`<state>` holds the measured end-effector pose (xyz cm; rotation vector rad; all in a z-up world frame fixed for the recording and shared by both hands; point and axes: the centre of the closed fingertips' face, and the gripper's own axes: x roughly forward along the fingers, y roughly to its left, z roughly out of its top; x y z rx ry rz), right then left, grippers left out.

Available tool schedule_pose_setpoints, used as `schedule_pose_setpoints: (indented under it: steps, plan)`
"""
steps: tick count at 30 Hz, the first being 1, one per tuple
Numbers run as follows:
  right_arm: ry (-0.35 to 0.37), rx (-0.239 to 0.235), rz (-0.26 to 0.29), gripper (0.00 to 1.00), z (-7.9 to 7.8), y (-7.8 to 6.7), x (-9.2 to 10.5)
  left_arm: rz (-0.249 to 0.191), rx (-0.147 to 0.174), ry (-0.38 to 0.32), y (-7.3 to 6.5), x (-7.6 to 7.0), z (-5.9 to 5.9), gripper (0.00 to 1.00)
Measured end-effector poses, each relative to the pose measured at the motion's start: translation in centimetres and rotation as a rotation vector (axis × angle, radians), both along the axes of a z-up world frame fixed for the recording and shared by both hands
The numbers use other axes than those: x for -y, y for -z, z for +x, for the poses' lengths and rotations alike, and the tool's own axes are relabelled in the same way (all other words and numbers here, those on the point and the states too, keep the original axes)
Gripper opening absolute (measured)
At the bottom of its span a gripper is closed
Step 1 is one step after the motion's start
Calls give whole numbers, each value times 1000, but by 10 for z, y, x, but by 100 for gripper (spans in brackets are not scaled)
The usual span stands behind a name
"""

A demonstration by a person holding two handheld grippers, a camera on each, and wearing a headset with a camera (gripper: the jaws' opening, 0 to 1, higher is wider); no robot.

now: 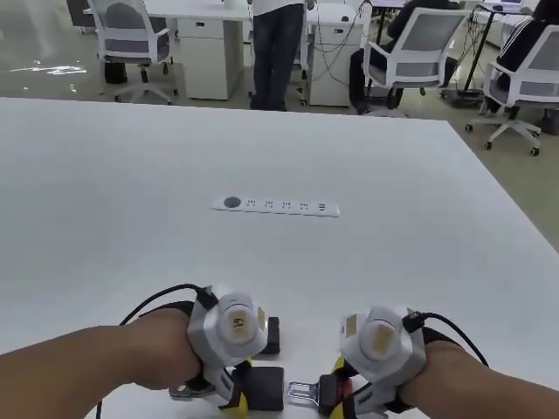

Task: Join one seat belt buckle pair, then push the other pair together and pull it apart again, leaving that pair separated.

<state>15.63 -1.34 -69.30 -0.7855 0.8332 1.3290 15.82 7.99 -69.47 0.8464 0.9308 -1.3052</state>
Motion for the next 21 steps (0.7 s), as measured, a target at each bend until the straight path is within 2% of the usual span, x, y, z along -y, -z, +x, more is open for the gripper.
schedule_pose_setpoints:
  steps: [7,21]
  plan:
    - [-12,14,-24,33,2,-1,-4,6,-1,-2,-2,2,-1,33]
    - [-11,6,21,33,0,-2,-17,8,3,10,-2,3,-2,33]
